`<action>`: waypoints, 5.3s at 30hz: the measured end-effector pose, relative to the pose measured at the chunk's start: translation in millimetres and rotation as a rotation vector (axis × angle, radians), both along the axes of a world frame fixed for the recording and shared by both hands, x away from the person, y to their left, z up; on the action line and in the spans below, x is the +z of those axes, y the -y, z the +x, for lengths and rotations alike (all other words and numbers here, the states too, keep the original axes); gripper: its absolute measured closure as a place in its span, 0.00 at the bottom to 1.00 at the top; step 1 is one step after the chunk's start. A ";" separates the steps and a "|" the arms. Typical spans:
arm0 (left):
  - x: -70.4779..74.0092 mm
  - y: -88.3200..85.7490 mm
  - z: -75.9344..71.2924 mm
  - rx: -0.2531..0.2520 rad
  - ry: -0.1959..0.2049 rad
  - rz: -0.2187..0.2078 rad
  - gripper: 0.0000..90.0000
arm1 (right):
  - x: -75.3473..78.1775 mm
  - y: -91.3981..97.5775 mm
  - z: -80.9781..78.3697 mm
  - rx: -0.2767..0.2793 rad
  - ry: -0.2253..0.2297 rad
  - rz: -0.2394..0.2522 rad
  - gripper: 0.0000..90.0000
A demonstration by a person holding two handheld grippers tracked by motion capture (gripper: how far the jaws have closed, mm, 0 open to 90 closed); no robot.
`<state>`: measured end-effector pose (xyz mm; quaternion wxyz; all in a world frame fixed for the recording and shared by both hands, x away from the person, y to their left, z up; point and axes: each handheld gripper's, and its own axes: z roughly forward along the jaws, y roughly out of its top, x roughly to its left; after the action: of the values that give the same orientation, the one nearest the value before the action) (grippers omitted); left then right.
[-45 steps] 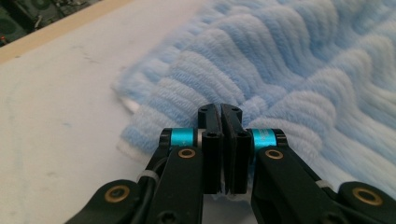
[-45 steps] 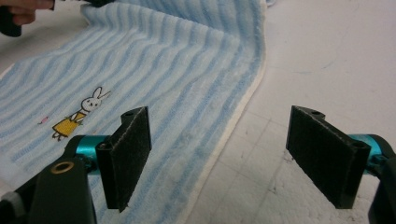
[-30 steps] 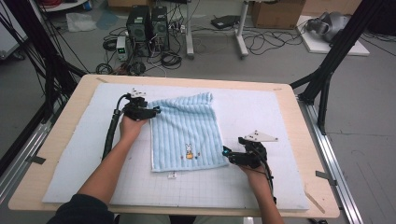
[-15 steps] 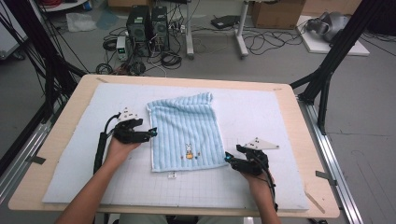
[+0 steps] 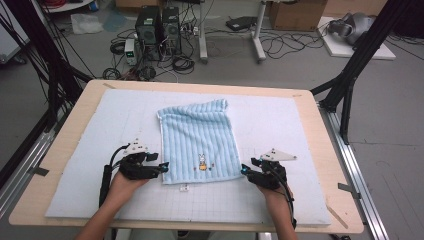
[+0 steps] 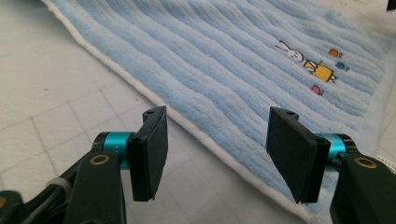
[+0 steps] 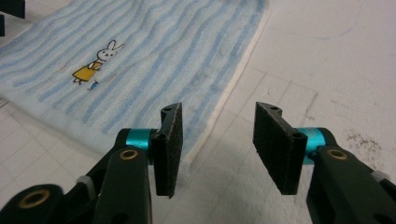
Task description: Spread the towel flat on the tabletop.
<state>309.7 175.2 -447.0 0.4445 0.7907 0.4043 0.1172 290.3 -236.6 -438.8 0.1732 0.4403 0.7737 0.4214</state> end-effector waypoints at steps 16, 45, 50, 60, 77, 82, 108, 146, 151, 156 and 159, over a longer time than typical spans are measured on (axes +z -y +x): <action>-4.0 8.1 -9.6 -0.071 0.046 0.076 0.96 | -6.7 -15.2 10.8 0.083 -0.096 -0.089 0.90; 8.0 -38.5 -72.6 -0.159 0.029 -0.071 0.53 | 9.4 -9.1 -80.4 0.282 -0.162 0.001 0.82; 18.7 -38.5 -51.2 -0.070 0.099 -0.124 0.49 | 14.4 -14.2 -52.8 0.185 -0.083 0.026 0.72; 1.1 -11.8 -5.2 -0.009 0.028 -0.023 0.52 | -0.9 -45.6 2.2 0.111 -0.085 -0.085 0.69; -1.2 -13.8 -38.0 -0.206 -0.027 0.038 0.95 | -0.5 -30.1 -37.2 0.246 -0.148 -0.067 0.96; 0.1 -16.1 -49.6 -0.241 -0.050 0.028 0.95 | 2.7 -29.1 -54.6 0.290 -0.158 -0.064 0.96; 26.8 -42.1 11.2 -0.008 0.049 -0.136 0.55 | -2.6 -59.2 11.7 0.231 -0.085 -0.156 0.96; -1.6 16.5 154.3 0.131 0.022 0.126 0.60 | 16.0 -1.5 18.2 0.174 -0.035 0.009 0.59; -2.7 24.4 153.0 0.075 0.094 0.168 0.85 | 15.5 -2.4 18.6 0.175 -0.035 0.008 0.59; -2.1 26.5 156.5 0.185 0.120 0.218 0.97 | 13.8 -3.7 20.0 0.177 -0.043 0.003 0.59; -3.4 19.1 160.4 0.224 0.095 0.163 0.91 | 13.2 -5.3 21.1 0.171 -0.046 0.003 0.59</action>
<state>470.0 156.0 -450.5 0.3818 0.7675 0.4578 0.2359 311.4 -231.3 -425.6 0.1181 0.3826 0.8117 0.4253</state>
